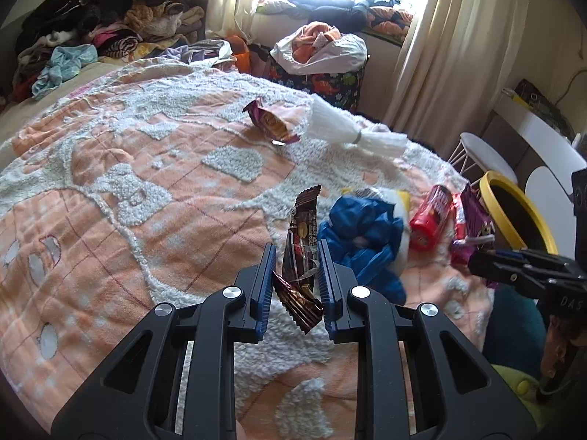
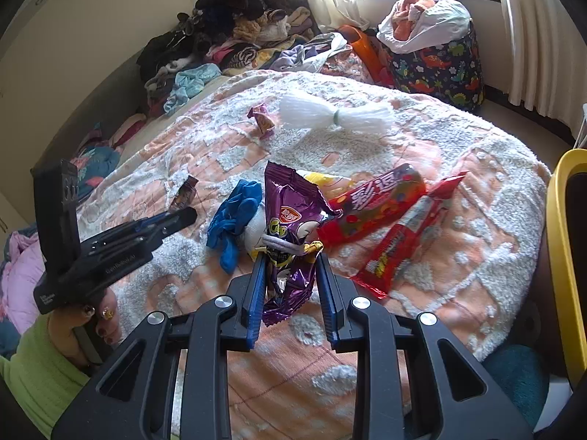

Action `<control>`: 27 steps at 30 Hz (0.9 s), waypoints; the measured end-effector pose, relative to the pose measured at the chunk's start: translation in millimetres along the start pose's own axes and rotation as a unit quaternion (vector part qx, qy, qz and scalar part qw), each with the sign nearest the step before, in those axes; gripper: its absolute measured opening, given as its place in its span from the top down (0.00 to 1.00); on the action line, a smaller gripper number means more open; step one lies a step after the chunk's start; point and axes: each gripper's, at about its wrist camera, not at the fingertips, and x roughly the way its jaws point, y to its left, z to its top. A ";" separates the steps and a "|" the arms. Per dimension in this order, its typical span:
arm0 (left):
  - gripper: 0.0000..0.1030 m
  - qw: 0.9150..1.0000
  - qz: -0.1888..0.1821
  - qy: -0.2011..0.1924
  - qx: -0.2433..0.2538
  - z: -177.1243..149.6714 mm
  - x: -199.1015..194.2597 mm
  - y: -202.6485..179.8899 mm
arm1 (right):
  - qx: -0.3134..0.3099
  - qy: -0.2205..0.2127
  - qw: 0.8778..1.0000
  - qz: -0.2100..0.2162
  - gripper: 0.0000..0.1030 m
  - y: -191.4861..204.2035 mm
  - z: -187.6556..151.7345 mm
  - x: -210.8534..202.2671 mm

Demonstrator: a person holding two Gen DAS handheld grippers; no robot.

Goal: Collect trash
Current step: 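Carry the chocolate wrapper and purple packet over the yellow-rimmed bin with both tools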

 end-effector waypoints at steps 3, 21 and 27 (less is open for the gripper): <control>0.84 1.000 -0.003 -0.009 0.002 5.2 -4.3 -9.1 | 0.003 -0.006 1.000 0.000 0.75 -4.0 -0.9 -6.5; 0.84 0.999 -0.032 -0.024 0.036 19.1 -6.8 -69.8 | 0.035 -0.038 0.999 -0.016 0.75 -39.2 -4.8 -40.6; 0.84 0.998 -0.039 -0.034 0.039 25.7 -8.7 -86.0 | 0.044 -0.063 0.997 -0.025 0.75 -52.8 -2.5 -55.6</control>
